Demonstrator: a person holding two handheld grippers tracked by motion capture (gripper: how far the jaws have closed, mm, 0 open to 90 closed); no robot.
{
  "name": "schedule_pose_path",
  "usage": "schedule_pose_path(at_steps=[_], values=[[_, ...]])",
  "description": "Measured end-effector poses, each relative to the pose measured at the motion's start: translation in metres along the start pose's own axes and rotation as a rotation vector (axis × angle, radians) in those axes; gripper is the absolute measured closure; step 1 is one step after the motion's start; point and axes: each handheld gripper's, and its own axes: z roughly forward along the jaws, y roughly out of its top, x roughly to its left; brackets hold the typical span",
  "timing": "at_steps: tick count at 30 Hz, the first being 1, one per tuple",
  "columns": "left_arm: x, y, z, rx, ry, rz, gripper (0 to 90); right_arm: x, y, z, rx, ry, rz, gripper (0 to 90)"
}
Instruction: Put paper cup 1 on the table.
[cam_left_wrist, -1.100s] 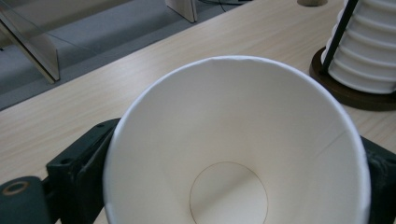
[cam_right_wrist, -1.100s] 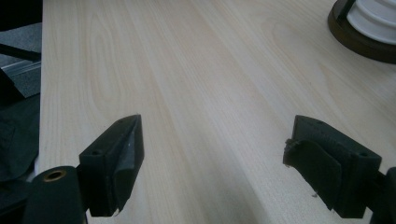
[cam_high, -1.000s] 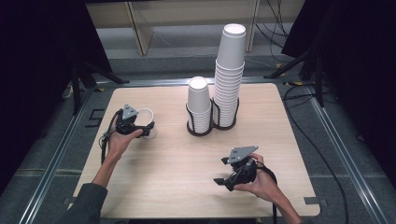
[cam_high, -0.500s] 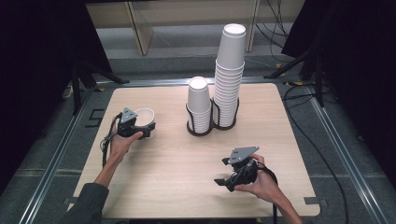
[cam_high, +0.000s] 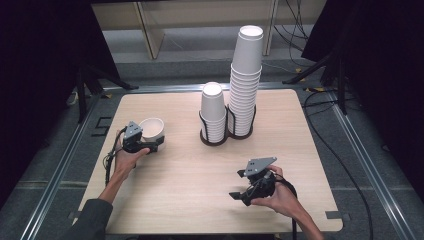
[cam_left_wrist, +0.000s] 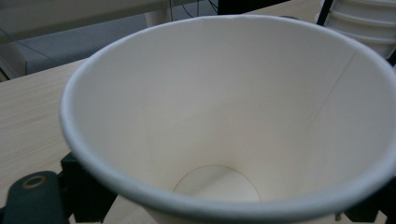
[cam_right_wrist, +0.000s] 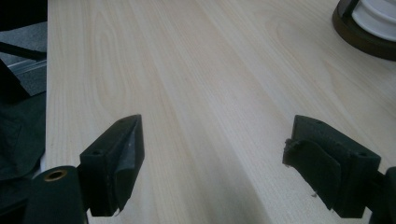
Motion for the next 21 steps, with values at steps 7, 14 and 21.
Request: schedule_pose_path(at_steps=[7,14,21], values=[[0.002,-0.007,-0.001,0.026,-0.009,0.030,13.9,0.000,0.000,0.000,0.002,0.004,0.000,19.2],[0.002,-0.012,-0.010,0.069,-0.005,0.049,14.4,0.000,0.000,0.000,0.004,0.004,0.001,19.2],[0.005,-0.015,-0.023,0.065,-0.003,0.043,14.5,-0.001,0.000,-0.002,-0.007,-0.012,0.000,19.2]])
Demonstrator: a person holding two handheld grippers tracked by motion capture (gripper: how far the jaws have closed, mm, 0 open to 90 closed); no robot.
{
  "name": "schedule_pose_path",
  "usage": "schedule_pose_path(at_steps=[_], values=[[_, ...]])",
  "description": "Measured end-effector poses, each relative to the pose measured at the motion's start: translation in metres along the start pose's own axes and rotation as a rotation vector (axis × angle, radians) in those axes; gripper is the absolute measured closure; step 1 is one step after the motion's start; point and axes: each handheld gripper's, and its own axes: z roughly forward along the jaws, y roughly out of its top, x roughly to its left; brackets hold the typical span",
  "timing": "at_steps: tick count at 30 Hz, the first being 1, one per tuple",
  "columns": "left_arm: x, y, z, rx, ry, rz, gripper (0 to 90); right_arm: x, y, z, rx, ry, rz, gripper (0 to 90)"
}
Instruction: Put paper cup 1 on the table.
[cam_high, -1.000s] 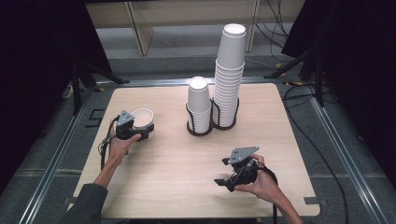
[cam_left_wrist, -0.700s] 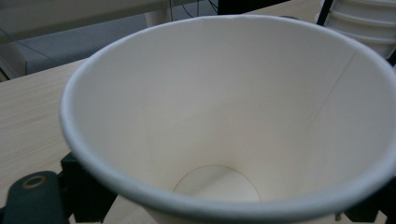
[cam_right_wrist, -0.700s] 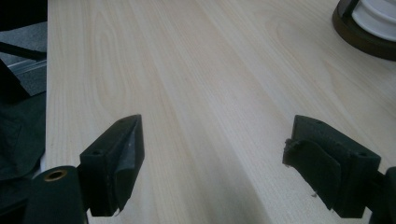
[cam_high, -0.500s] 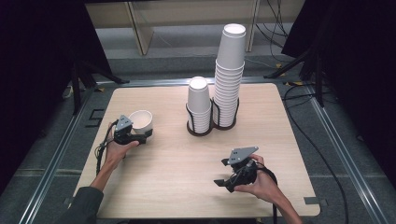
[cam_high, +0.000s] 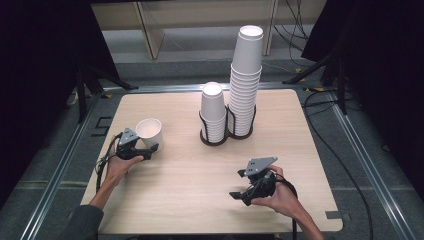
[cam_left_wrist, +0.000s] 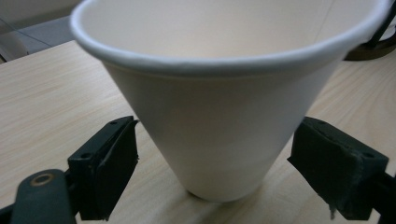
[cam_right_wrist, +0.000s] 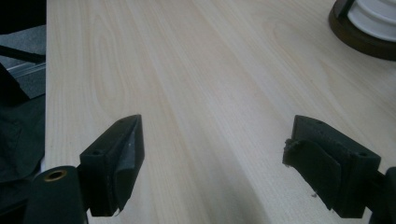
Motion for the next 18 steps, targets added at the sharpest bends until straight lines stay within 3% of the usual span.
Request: schedule_pose_path(at_steps=[6,10,12,14,18], values=[[-0.009,-0.001,-0.018,0.017,-0.004,-0.001,14.5,-0.002,-0.001,-0.003,-0.015,-0.006,0.021,19.2],[-0.024,0.000,-0.033,-0.002,-0.005,-0.013,14.5,-0.006,0.001,-0.011,-0.045,-0.049,0.040,19.1],[-0.030,0.002,-0.039,-0.029,-0.008,0.019,14.6,-0.009,0.002,-0.016,-0.076,-0.079,0.066,19.4],[-0.043,0.005,-0.049,-0.051,0.010,-0.006,14.5,-0.012,0.003,-0.023,-0.102,-0.116,0.084,19.3],[-0.062,0.013,-0.064,-0.094,0.005,-0.003,14.5,-0.018,0.003,-0.031,-0.151,-0.158,0.146,19.4]])
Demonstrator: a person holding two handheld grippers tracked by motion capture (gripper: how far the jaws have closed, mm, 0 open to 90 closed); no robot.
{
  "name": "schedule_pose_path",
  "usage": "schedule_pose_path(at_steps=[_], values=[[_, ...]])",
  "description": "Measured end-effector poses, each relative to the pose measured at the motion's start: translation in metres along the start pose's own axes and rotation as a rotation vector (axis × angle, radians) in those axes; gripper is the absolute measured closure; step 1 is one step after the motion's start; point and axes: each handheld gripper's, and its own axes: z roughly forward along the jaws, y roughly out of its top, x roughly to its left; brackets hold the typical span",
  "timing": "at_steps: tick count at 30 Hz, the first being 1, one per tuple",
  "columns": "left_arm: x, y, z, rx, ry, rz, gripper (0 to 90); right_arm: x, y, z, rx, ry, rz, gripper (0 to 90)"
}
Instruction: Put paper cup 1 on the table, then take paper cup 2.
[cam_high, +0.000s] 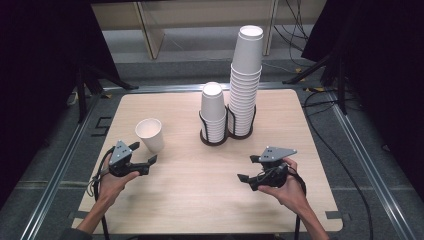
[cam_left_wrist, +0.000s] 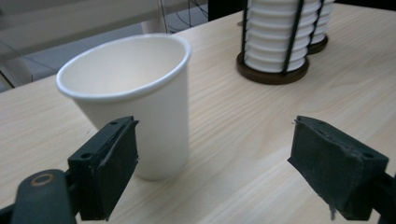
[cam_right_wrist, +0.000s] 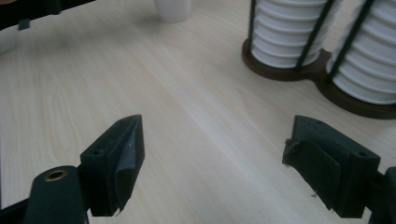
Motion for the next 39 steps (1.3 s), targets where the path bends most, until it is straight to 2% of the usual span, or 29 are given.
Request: schedule_pose_path(at_steps=[1,4,5,7,8,9,11,12,13,14,15,16,18,19,20,21,24,26,27,28,29,30,32,34,35,37,39], values=[[-0.005,0.002,-0.004,-0.014,0.011,0.002,14.5,-0.003,0.000,-0.001,-0.005,-0.017,0.000,19.4],[-0.019,0.007,-0.012,-0.035,0.006,-0.017,14.5,-0.008,0.002,-0.005,-0.023,-0.050,0.015,19.6],[-0.023,0.008,-0.016,-0.023,0.012,-0.025,14.5,-0.009,0.003,-0.007,-0.027,-0.062,0.038,19.7],[-0.031,0.008,-0.020,-0.029,-0.008,-0.045,14.5,-0.014,0.006,-0.011,-0.050,-0.076,0.053,19.5],[-0.035,0.008,-0.023,-0.020,-0.007,-0.050,14.6,-0.016,0.008,-0.011,-0.076,-0.063,0.066,19.5],[-0.038,0.008,-0.023,-0.036,-0.013,-0.059,14.6,-0.019,0.010,-0.015,-0.078,-0.087,0.064,19.5],[-0.043,0.007,-0.028,-0.026,-0.020,-0.082,14.6,-0.024,0.015,-0.019,-0.091,-0.117,0.081,19.0],[-0.045,0.006,-0.028,-0.041,-0.030,-0.098,14.6,-0.027,0.018,-0.021,-0.100,-0.128,0.081,18.9],[-0.048,0.006,-0.031,-0.025,-0.024,-0.104,14.6,-0.029,0.021,-0.022,-0.120,-0.135,0.086,18.9],[-0.050,0.005,-0.032,-0.038,-0.026,-0.106,14.6,-0.031,0.024,-0.023,-0.127,-0.118,0.119,18.9],[-0.052,0.005,-0.033,-0.042,-0.024,-0.092,14.6,-0.032,0.028,-0.026,-0.119,-0.139,0.127,18.8],[-0.054,0.005,-0.036,-0.025,-0.015,-0.081,14.6,-0.037,0.031,-0.026,-0.146,-0.146,0.111,18.6],[-0.058,0.003,-0.035,-0.034,-0.039,-0.077,14.6,-0.042,0.038,-0.029,-0.163,-0.172,0.105,18.5],[-0.060,0.002,-0.036,-0.017,-0.034,-0.073,14.6,-0.044,0.044,-0.031,-0.163,-0.181,0.130,18.4],[-0.062,0.001,-0.036,-0.020,-0.039,-0.074,14.6,-0.048,0.048,-0.033,-0.168,-0.187,0.123,18.4],[-0.063,0.000,-0.036,-0.022,-0.044,-0.068,14.6,-0.050,0.052,-0.034,-0.176,-0.186,0.143,17.9],[-0.067,-0.001,-0.035,-0.016,-0.045,-0.050,14.6,-0.058,0.065,-0.037,-0.220,-0.185,0.161,17.7],[-0.069,-0.001,-0.035,-0.005,-0.043,-0.039,14.6,-0.063,0.075,-0.040,-0.232,-0.209,0.143,16.5],[-0.070,-0.002,-0.034,-0.005,-0.047,-0.043,14.6,-0.064,0.080,-0.042,-0.235,-0.194,0.169,16.5],[-0.070,-0.003,-0.033,-0.012,-0.057,-0.041,14.6,-0.067,0.084,-0.043,-0.250,-0.208,0.151,16.4],[-0.071,-0.003,-0.034,0.009,-0.051,-0.033,14.6,-0.069,0.091,-0.045,-0.254,-0.208,0.159,16.1],[-0.072,-0.005,-0.032,-0.008,-0.065,-0.031,14.6,-0.071,0.096,-0.047,-0.257,-0.215,0.159,15.9],[-0.074,-0.005,-0.032,0.010,-0.057,-0.031,14.6,-0.075,0.107,-0.051,-0.280,-0.220,0.158,15.9],[-0.074,-0.006,-0.030,0.004,-0.061,-0.029,14.6,-0.079,0.119,-0.056,-0.298,-0.229,0.167,15.8],[-0.074,-0.006,-0.030,0.012,-0.061,-0.031,14.6,-0.083,0.125,-0.059,-0.315,-0.240,0.151,15.7],[-0.074,-0.006,-0.028,0.003,-0.068,-0.030,14.6,-0.088,0.137,-0.062,-0.341,-0.225,0.161,15.7],[-0.075,-0.006,-0.029,0.023,-0.067,-0.017,14.6,-0.093,0.148,-0.064,-0.346,-0.233,0.176,15.6]])
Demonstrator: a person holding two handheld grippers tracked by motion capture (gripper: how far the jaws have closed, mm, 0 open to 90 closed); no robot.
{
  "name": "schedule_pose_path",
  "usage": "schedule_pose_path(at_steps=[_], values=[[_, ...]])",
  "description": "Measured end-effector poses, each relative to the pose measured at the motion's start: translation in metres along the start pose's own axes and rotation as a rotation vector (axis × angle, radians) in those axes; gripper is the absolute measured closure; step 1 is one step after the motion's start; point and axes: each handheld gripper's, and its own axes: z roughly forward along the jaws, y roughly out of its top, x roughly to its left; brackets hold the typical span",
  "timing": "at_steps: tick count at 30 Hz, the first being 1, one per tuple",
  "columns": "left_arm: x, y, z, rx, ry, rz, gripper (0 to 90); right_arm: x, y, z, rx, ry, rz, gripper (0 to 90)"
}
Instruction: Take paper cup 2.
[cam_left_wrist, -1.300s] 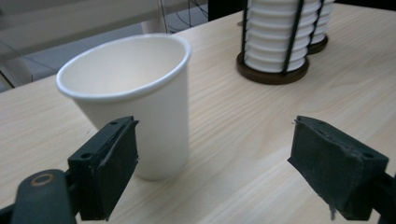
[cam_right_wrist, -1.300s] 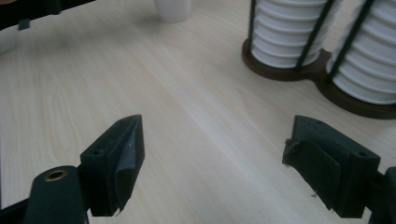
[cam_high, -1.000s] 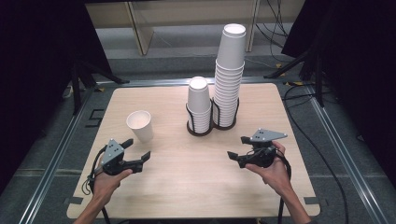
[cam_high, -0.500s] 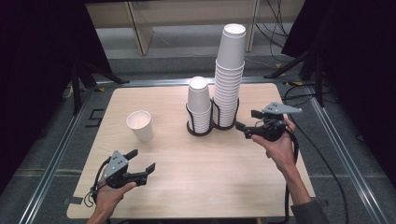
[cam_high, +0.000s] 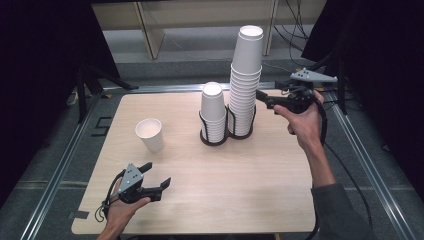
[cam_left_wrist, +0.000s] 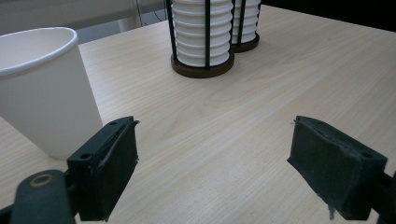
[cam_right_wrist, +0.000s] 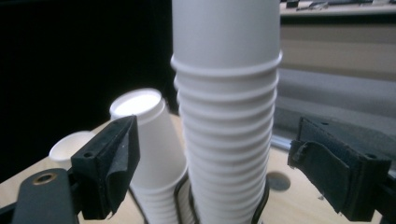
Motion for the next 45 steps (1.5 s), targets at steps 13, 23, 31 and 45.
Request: schedule_pose_path(at_steps=[13,23,31,45], values=[[0.000,-0.004,0.003,0.024,-0.002,0.008,14.6,-0.006,0.045,0.035,-0.016,-0.015,-0.015,15.3],[0.001,-0.004,0.004,0.028,-0.006,0.012,14.6,0.000,0.069,0.067,0.002,-0.045,-0.036,12.2],[0.000,-0.004,0.004,0.023,-0.010,0.016,14.6,-0.003,0.074,0.082,0.008,-0.048,-0.021,12.5],[0.001,-0.004,0.006,0.002,-0.028,0.029,14.6,-0.002,0.082,0.079,-0.033,-0.050,-0.027,17.0]])
